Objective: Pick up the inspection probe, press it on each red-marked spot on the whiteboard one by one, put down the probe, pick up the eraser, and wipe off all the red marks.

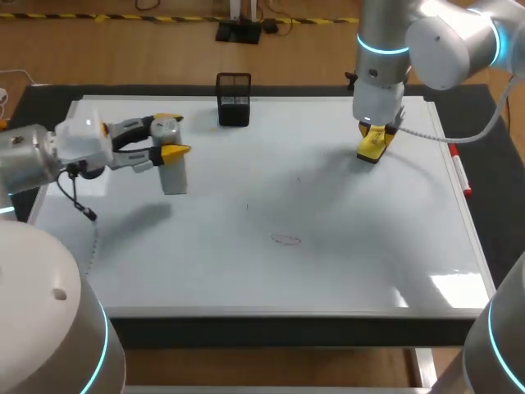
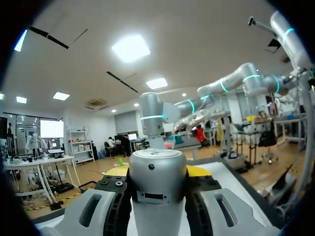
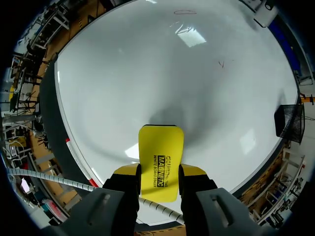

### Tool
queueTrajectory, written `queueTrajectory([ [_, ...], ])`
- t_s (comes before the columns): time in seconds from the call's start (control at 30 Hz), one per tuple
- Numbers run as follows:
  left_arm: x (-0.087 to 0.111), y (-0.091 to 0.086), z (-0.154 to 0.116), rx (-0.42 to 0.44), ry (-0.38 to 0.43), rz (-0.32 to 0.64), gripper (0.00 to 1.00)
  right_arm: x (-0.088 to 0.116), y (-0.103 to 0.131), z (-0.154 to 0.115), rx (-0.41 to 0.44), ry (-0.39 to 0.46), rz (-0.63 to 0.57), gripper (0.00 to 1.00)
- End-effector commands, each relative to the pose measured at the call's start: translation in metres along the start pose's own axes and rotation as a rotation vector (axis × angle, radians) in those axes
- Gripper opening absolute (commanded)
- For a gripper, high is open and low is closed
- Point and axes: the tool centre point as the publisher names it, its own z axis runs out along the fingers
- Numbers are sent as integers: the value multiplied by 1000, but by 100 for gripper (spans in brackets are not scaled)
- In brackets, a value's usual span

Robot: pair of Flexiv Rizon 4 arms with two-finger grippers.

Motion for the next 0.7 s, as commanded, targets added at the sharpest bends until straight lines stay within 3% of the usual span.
queueTrajectory([
  [0.03,-8,-5,-28,1,-28,2,0,0,-1,-1,1,3,-1,0],
  [0.33,-32,-4,-58,9,-80,5,0,0,-1,-1,1,3,-1,0],
  [0.7,-36,-2,-64,12,-90,-1,0,0,-1,-1,1,3,-1,0],
])
